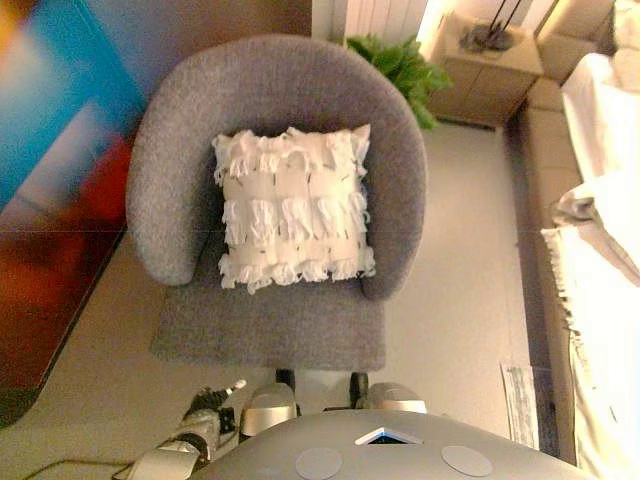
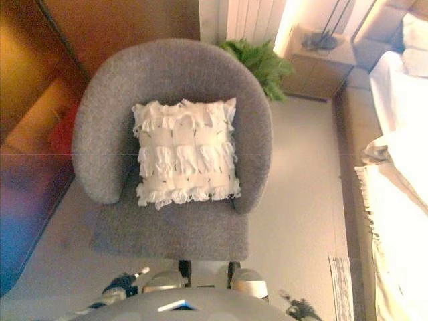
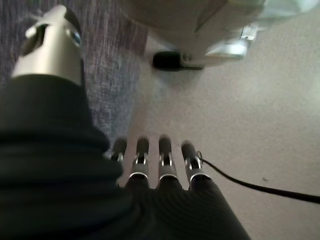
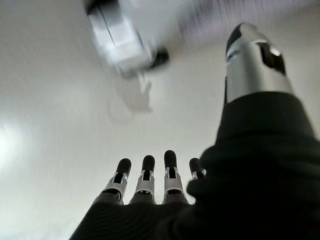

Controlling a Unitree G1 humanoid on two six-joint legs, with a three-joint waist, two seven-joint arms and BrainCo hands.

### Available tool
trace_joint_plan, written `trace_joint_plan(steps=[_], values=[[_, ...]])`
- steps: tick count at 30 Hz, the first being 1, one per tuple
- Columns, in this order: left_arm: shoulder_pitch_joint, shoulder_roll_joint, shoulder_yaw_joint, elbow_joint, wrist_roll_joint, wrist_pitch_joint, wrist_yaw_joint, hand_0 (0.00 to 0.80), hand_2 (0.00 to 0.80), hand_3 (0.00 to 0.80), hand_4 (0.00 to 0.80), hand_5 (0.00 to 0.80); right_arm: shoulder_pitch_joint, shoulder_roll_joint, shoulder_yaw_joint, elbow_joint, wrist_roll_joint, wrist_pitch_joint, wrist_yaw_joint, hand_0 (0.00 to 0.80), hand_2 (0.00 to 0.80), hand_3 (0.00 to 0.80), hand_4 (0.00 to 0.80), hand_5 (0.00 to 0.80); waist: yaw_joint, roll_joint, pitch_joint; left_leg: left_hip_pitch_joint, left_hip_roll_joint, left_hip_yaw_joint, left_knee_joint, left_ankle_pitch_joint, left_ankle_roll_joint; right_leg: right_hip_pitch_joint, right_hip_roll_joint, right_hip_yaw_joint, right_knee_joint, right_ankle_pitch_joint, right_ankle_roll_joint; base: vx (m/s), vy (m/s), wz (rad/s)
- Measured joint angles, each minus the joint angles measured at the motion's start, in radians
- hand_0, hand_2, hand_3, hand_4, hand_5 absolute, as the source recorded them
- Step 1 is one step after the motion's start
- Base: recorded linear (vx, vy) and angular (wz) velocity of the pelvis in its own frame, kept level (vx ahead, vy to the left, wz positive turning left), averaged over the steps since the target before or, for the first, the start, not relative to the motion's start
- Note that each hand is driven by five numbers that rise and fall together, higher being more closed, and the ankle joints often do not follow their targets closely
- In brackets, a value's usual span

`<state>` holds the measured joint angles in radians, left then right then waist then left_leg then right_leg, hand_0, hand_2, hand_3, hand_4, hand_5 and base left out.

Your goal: Pick up the cushion and take it to the sofa

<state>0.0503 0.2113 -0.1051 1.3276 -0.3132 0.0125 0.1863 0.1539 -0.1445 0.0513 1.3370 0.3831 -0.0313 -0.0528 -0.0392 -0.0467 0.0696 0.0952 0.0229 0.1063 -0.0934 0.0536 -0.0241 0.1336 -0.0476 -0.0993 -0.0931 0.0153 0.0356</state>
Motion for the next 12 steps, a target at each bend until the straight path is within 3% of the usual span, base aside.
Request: trace_joint_plan(steps=[6,12], values=[[0.0,0.008,-0.111,-0.02,0.024,0.026,-0.03,0.0,0.0,0.0,0.0,0.0,-0.032,-0.041,0.107,-0.051,-0.117,0.009,-0.001,0.0,0.0,0.0,0.0,0.0,0.0,0.016,-0.046,0.017,0.007,0.001,-0.001,0.001,-0.003,0.013,0.007,0.008,0.0,-0.003,-0.008,-0.01,0.0,-0.03],[0.0,0.008,-0.15,-0.035,0.015,0.069,-0.06,0.0,0.0,0.0,0.0,0.0,-0.037,-0.043,0.118,-0.067,-0.117,0.01,0.001,0.0,0.0,0.0,0.0,0.0,0.0,0.035,-0.058,0.018,0.008,0.001,-0.001,0.004,-0.001,0.014,0.008,0.008,0.0,0.002,-0.008,0.0,0.0,0.0]])
